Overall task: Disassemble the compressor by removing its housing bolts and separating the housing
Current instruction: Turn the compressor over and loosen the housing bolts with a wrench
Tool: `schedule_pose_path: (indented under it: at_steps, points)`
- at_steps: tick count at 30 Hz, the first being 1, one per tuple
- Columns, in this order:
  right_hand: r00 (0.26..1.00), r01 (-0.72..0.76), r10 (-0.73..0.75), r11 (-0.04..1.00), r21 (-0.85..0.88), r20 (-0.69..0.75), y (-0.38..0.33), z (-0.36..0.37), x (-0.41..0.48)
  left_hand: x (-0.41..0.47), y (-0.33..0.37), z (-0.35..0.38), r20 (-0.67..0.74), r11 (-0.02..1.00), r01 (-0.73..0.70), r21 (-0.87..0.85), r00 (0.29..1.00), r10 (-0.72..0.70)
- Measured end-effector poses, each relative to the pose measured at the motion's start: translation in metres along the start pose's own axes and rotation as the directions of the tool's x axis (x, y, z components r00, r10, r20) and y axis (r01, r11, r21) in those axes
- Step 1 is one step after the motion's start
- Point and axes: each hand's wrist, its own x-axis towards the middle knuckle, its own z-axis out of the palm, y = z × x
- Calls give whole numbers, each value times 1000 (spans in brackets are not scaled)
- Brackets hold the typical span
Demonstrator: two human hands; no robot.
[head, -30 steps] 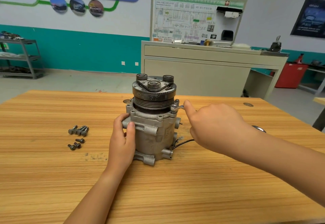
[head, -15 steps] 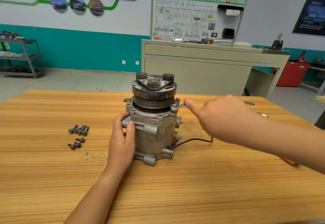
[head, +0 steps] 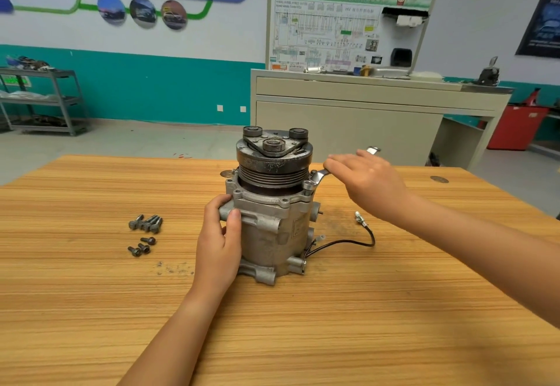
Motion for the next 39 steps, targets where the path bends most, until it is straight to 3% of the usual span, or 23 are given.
schedule_pose_path:
  at_steps: [3,8,13,15,17,19,21,26,32,36,39]
  points:
    - [995,-61,66,996,72,-73,-5,19,8,0,-1,1,-6,1000,-21,20,1000,21]
    - [990,-104,120,973,205,-68,-16,22,18,0,-1,1,-18,1000,-21,17,1000,21]
    - [913,-331,403,824,461,-65,-15,-30,-2,0,-1,1,-23,1000,-25,18,999,26]
    - [923,-345,382,866,362,-35,-19,-57,-13,0,-2,2,-26,1000,-19,6,999,19]
    - [921,-384,360,903,194,148,-28,-76,-20,0,-2,2,-30,1000,-17,5,999,17]
    - [854,-417,363,906,71,372,-36,-82,-23,0,-1,2,-32,1000,-14,7,999,14]
    - [811,-397,354,918,-5,466,-41,-82,-23,0,0,2,-34,1000,-13,7,999,13]
    - [775,-326,348,935,-138,527,-51,-78,-9,-1,-1,1,-31,1000,-16,13,999,17]
    - [721,-84,272,947,-309,638,-71,-95,18,0,-1,2,-25,1000,-12,24,1000,13]
    - [738,59,172,947,-317,653,-82,-90,18,1,-2,1,-25,1000,-9,24,1000,10]
    - [771,76,164,936,-345,615,-63,-83,11,0,-1,1,-25,1000,-10,23,1000,10]
